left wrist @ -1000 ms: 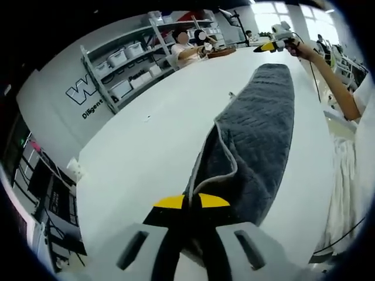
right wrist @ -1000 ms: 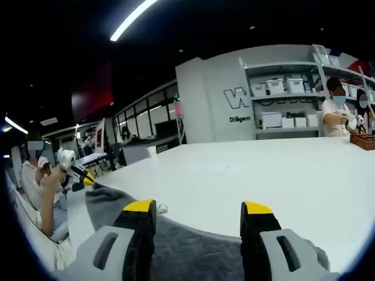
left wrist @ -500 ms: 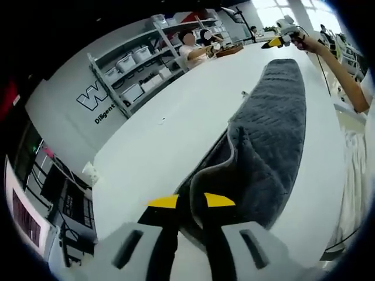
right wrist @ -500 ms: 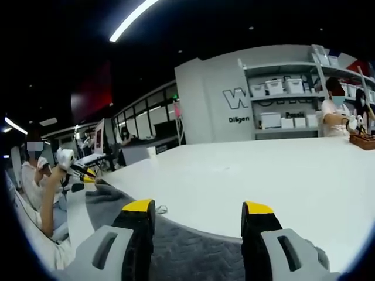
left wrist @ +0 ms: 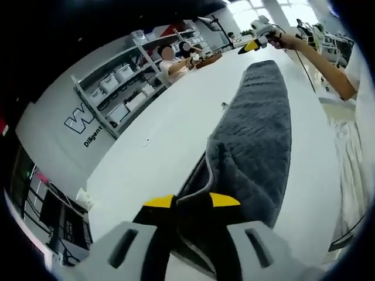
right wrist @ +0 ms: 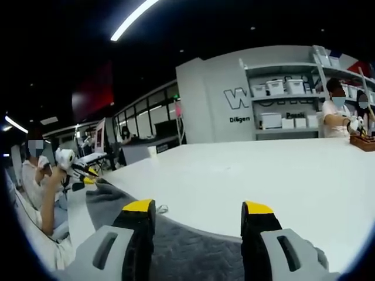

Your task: Open the folded towel by lifting each exposed corner and separating the folded layers until the towel lies flat within the target outline without major curled edges

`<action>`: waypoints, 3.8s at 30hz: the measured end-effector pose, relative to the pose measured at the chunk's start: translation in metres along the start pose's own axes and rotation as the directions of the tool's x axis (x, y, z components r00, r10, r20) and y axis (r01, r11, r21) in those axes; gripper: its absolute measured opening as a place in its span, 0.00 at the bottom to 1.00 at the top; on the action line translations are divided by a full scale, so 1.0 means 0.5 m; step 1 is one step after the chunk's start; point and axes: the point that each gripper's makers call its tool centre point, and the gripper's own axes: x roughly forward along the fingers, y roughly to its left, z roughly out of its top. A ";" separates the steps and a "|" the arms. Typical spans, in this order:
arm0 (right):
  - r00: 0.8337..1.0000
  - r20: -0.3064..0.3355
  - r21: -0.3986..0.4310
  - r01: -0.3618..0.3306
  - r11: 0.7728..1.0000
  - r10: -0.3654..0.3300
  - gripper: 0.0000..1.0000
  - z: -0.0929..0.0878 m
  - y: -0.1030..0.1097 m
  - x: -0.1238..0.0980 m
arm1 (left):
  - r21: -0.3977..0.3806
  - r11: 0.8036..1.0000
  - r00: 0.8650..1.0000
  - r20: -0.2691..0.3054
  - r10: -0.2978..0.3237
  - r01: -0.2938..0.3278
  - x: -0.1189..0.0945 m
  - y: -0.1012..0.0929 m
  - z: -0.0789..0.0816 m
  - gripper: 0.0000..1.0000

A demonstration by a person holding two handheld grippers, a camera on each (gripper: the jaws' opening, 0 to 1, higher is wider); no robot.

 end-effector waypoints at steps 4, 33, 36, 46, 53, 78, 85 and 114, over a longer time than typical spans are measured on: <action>1.000 0.001 -0.003 -0.004 1.000 0.004 0.56 0.002 -0.001 0.000 | 0.010 0.999 0.999 -0.025 -0.038 0.039 0.012 -0.016 -0.012 0.17; 1.000 -0.020 -0.017 -0.007 1.000 0.007 0.58 -0.008 0.019 0.004 | 0.003 0.992 0.990 -0.066 0.128 -0.128 0.045 0.044 -0.052 0.03; 1.000 -0.021 -0.018 -0.003 1.000 0.003 0.58 -0.007 0.014 0.004 | 0.105 0.981 0.985 -0.040 0.168 -0.163 0.041 0.058 -0.034 0.03; 1.000 0.013 0.012 0.022 1.000 -0.022 0.60 0.002 -0.005 -0.010 | 0.198 0.961 0.976 -0.058 0.208 -0.193 0.057 0.069 -0.043 0.03; 0.998 0.017 0.005 0.054 0.999 -0.054 0.66 -0.002 -0.009 -0.015 | 0.214 0.964 0.980 -0.085 0.180 -0.158 0.069 0.054 -0.052 0.03; 0.938 0.029 0.092 0.341 0.936 -0.344 0.65 -0.062 -0.281 -0.177 | 0.189 0.968 0.984 -0.042 0.173 -0.162 0.032 0.066 -0.034 0.04; 0.898 -0.126 0.004 0.426 0.905 -0.422 0.64 -0.127 -0.316 -0.196 | 0.225 0.958 0.964 -0.157 0.213 -0.175 0.039 0.092 -0.101 0.07; 0.835 -0.333 -0.072 0.440 0.895 -0.438 0.39 -0.226 -0.325 -0.160 | 0.022 0.993 0.964 0.246 0.105 -0.113 0.009 0.036 0.090 0.01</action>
